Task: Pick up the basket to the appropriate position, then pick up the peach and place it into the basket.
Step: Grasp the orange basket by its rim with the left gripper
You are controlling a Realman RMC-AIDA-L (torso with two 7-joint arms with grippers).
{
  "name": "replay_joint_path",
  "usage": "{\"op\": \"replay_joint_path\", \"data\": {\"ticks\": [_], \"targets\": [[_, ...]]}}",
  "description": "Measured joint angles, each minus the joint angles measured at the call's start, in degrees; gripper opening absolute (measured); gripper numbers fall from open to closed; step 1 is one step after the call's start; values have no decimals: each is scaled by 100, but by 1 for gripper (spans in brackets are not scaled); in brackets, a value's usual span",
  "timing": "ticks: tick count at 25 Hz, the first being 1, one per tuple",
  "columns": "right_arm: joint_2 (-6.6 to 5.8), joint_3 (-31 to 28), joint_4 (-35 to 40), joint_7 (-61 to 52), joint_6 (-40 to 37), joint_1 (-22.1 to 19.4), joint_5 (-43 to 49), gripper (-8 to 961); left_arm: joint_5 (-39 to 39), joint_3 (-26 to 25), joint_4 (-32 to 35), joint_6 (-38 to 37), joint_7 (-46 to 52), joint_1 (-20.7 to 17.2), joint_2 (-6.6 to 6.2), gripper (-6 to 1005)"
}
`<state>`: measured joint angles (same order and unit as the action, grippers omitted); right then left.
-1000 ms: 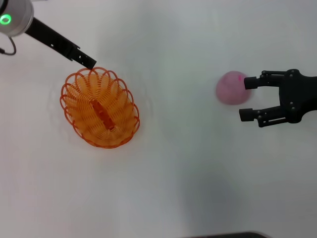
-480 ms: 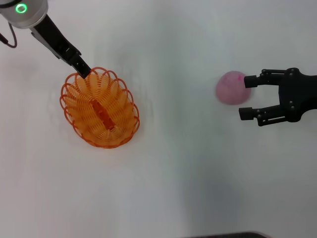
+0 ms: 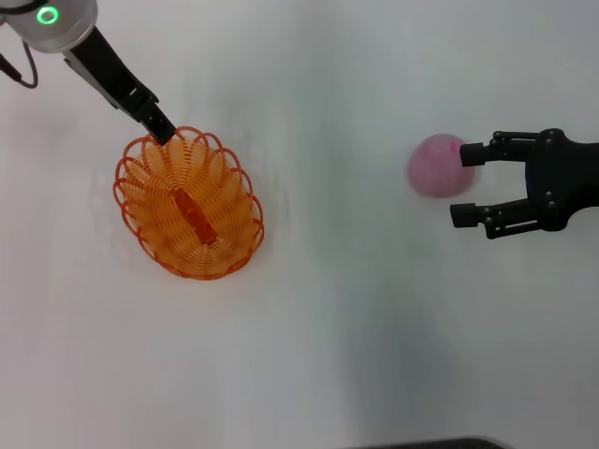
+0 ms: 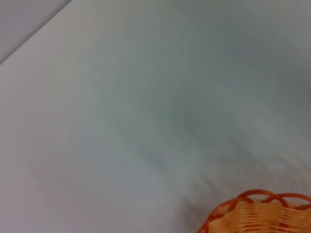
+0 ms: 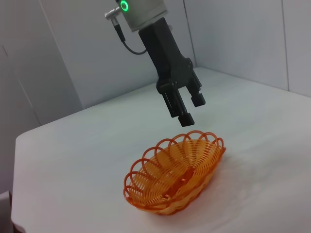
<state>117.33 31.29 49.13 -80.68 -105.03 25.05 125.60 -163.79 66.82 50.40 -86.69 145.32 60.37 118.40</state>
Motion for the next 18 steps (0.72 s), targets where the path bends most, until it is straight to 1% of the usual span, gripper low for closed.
{"op": "replay_joint_path", "data": {"ticks": [3,8,9,10,18], "targets": [[0,14,0,0,2,0,0,946,0,4,-67,128,-25,-16,27,807],[4,52,0,0,2,19,0,946,5,215,-616,655,-67,-19,43,808],[8,52,0,0,2,21,0,946,5,215,-616,655,-67,-19,43,808],[13,53,0,0,2,26,0,945,5,287,-852,884,-73,-18,62,808],[49,53,0,0,5,78,0,945,6,597,-1311,1482,-76,-43,162,809]]}}
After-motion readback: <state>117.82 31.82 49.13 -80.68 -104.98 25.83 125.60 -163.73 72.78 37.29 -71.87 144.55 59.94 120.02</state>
